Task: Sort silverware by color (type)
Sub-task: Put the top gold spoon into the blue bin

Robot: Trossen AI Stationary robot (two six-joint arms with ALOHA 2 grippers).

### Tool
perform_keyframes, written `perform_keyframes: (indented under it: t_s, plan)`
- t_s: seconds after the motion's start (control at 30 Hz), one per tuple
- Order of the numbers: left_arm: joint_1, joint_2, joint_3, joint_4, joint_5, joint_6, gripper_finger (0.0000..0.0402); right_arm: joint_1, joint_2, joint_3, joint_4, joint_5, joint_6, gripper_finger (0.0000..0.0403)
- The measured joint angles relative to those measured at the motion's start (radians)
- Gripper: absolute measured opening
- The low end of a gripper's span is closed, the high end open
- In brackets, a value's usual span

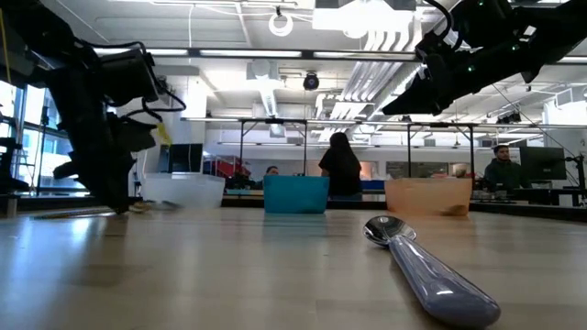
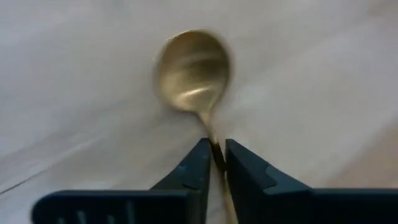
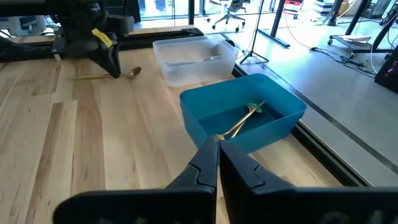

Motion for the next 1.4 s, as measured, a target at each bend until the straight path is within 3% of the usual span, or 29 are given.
perform_keyframes:
  t_s: [0.2,0.37,0.6,0.7,0.8,0.9,1.13,1.4]
  plan:
    - [-0.006,0.005,0.033,0.084,0.187,0.131,0.0005,0.0,0.0,0.0,0.0,0.0,0.0,0.0]
    - [-0.031,0.005,0.123,0.097,0.176,0.198,0.0004,0.0,0.0,0.0,0.0,0.0,0.0,0.0]
    - [0.022,0.073,0.297,0.351,0.079,0.176,0.0003,0.0,0.0,0.0,0.001,0.0,0.0,0.0]
    - [0.075,0.148,0.352,0.549,0.072,0.184,0.0002,0.0,0.0,0.0,0.009,0.0,0.0,0.0]
    - [0.138,0.265,0.398,0.802,0.169,0.168,0.0002,0.003,0.0,0.0,0.011,0.0,0.003,0.0]
    - [0.195,0.401,0.461,0.93,0.25,0.108,0.0001,0.006,0.0,0.0,0.011,0.0,0.003,0.0]
    - [0.274,0.66,0.633,0.96,0.27,0.021,0.0001,0.024,0.0,0.0,0.008,0.0,0.001,0.0]
    - [0.332,0.824,0.745,0.927,0.274,-0.017,0.0001,0.032,0.0,0.0,0.008,0.002,-0.007,0.0]
